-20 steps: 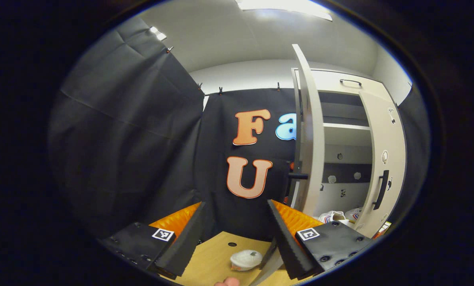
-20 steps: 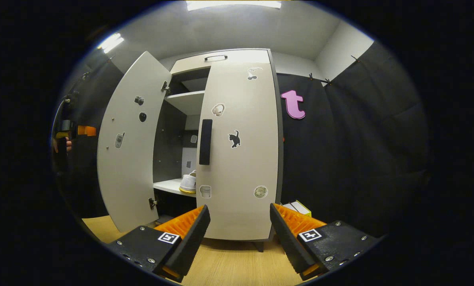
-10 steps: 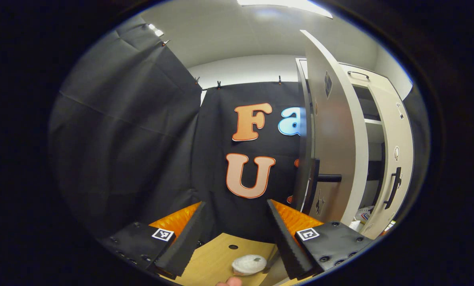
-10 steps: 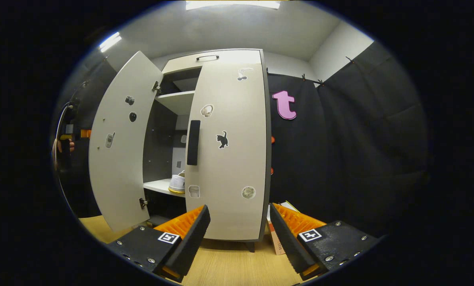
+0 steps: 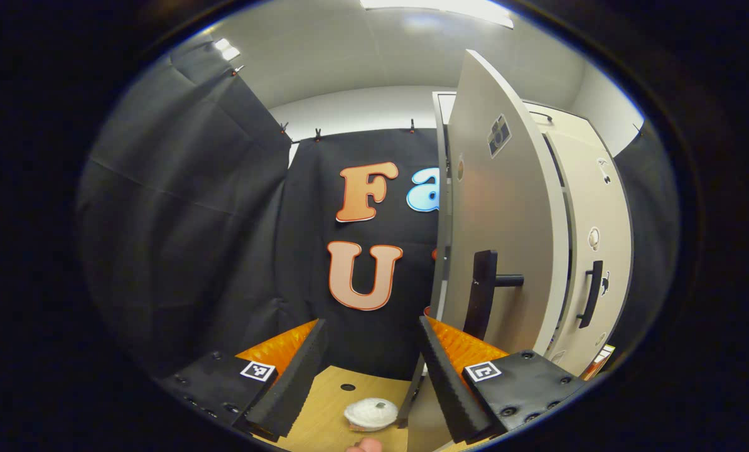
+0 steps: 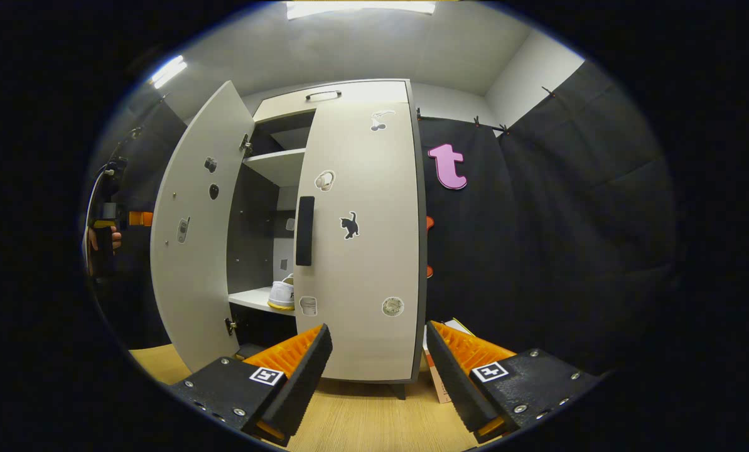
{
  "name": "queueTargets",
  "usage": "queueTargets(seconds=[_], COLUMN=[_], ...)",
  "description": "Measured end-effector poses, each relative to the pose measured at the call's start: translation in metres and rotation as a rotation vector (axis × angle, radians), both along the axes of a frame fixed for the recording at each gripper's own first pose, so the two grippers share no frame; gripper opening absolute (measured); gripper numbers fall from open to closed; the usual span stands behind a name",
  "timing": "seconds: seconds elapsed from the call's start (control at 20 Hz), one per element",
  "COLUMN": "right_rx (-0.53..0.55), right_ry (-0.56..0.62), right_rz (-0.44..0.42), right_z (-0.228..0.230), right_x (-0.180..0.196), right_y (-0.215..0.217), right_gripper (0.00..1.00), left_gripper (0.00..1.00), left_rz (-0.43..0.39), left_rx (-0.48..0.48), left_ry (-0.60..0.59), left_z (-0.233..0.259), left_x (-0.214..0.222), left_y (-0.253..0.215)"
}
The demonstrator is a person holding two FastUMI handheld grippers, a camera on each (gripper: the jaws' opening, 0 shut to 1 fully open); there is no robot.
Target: Grab one shoe with the right hand and put it into the shoe cabinet, grab the other shoe with the left hand and put it into the shoe cabinet; then close the right door with the right hand and the left door with the left hand.
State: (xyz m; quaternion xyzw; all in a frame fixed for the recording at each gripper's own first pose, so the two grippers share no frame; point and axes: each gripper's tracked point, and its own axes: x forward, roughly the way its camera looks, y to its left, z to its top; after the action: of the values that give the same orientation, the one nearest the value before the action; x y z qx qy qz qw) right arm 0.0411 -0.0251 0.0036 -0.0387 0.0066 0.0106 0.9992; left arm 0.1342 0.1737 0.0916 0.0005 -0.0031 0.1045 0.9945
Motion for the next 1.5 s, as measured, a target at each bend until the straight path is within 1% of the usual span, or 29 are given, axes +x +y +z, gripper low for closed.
queueTargets(seconds=[0.05, 0.15, 0.2, 0.3, 0.35, 0.4, 0.45, 0.55, 0.6, 0.75, 0.8, 0.85, 0.95, 1.05, 1.1, 1.2, 1.25, 1.3, 1.35, 1.4, 1.45, 1.5], right_rx=[0.0, -0.002, -0.003, 0.0, 0.001, 0.002, 0.004, 0.017, 0.022, 0.034, 0.036, 0.035, 0.026, 0.026, 0.027, 0.03, 0.032, 0.033, 0.032, 0.031, 0.03, 0.031], right_ry=[0.0, 0.003, 0.004, 0.009, 0.011, 0.015, 0.018, 0.023, 0.028, 0.03, 0.028, 0.025, 0.021, 0.019, 0.021, 0.021, 0.02, 0.02, 0.02, 0.022, 0.023, 0.023], right_rz=[-0.003, -0.007, -0.01, -0.016, -0.017, -0.022, -0.03, -0.04, -0.046, -0.063, -0.065, -0.068, -0.08, -0.09, -0.095, -0.107, -0.114, -0.119, -0.125, -0.131, -0.136, -0.139], right_z=[0.0, 0.0, 0.0, -0.001, -0.002, -0.004, -0.005, -0.007, -0.009, -0.009, -0.008, -0.007, -0.006, -0.005, -0.005, -0.004, -0.003, -0.003, -0.003, -0.003, -0.004, -0.003], right_x=[-0.001, -0.004, -0.005, -0.006, -0.007, -0.009, -0.011, -0.013, -0.013, -0.015, -0.018, -0.018, -0.02, -0.019, -0.02, -0.021, -0.021, -0.021, -0.021, -0.022, -0.021, -0.021], right_y=[-0.001, -0.004, -0.005, -0.006, -0.007, -0.008, -0.01, -0.012, -0.013, -0.017, -0.019, -0.02, -0.024, -0.028, -0.03, -0.035, -0.038, -0.041, -0.043, -0.046, -0.049, -0.051], right_gripper=[0.93, 0.93, 0.93, 0.93, 0.93, 0.93, 0.93, 0.93, 0.93, 0.93, 0.93, 0.93, 0.93, 0.93, 0.93, 0.93, 0.93, 0.93, 0.93, 0.93, 0.93, 0.93], left_gripper=[0.94, 0.94, 0.89, 0.89, 0.99, 0.9, 0.91, 0.92, 0.99, 0.93, 0.96, 0.96, 0.96, 0.92, 0.96, 0.95, 0.95, 0.93, 0.96, 0.96, 0.93, 0.96], left_rz=[-0.016, -0.046, -0.063, -0.113, -0.131, -0.14, -0.146, -0.185, -0.201, -0.249, -0.268, -0.284, -0.297, -0.313, -0.317, -0.323, -0.342, -0.346, -0.358, -0.366, -0.371, -0.372], left_rx=[0.006, 0.016, 0.015, 0.006, 0.0, -0.01, -0.022, -0.035, -0.034, -0.036, -0.045, -0.055, -0.073, -0.092, -0.092, -0.083, -0.085, -0.087, -0.089, -0.088, -0.083, -0.074], left_ry=[0.003, 0.005, 0.003, 0.002, 0.004, 0.008, 0.008, 0.003, 0.001, -0.003, 0.001, 0.009, 0.024, 0.044, 0.051, 0.066, 0.084, 0.069, 0.074, 0.076, 0.079, 0.082], left_z=[0.0, 0.0, 0.0, -0.001, -0.003, -0.005, -0.006, -0.006, -0.004, -0.004, -0.005, -0.008, -0.016, -0.026, -0.03, -0.038, -0.044, -0.045, -0.043, -0.044, -0.046, -0.048], left_x=[0.001, 0.004, 0.007, 0.015, 0.02, 0.024, 0.023, 0.024, 0.024, 0.027, 0.03, 0.034, 0.04, 0.047, 0.05, 0.059, 0.063, 0.068, 0.073, 0.077, 0.084, 0.09], left_y=[-0.009, -0.028, -0.038, -0.062, -0.071, -0.078, -0.084, -0.102, -0.11, -0.131, -0.139, -0.146, -0.157, -0.169, -0.174, -0.179, -0.186, -0.189, -0.192, -0.194, -0.197, -0.201])
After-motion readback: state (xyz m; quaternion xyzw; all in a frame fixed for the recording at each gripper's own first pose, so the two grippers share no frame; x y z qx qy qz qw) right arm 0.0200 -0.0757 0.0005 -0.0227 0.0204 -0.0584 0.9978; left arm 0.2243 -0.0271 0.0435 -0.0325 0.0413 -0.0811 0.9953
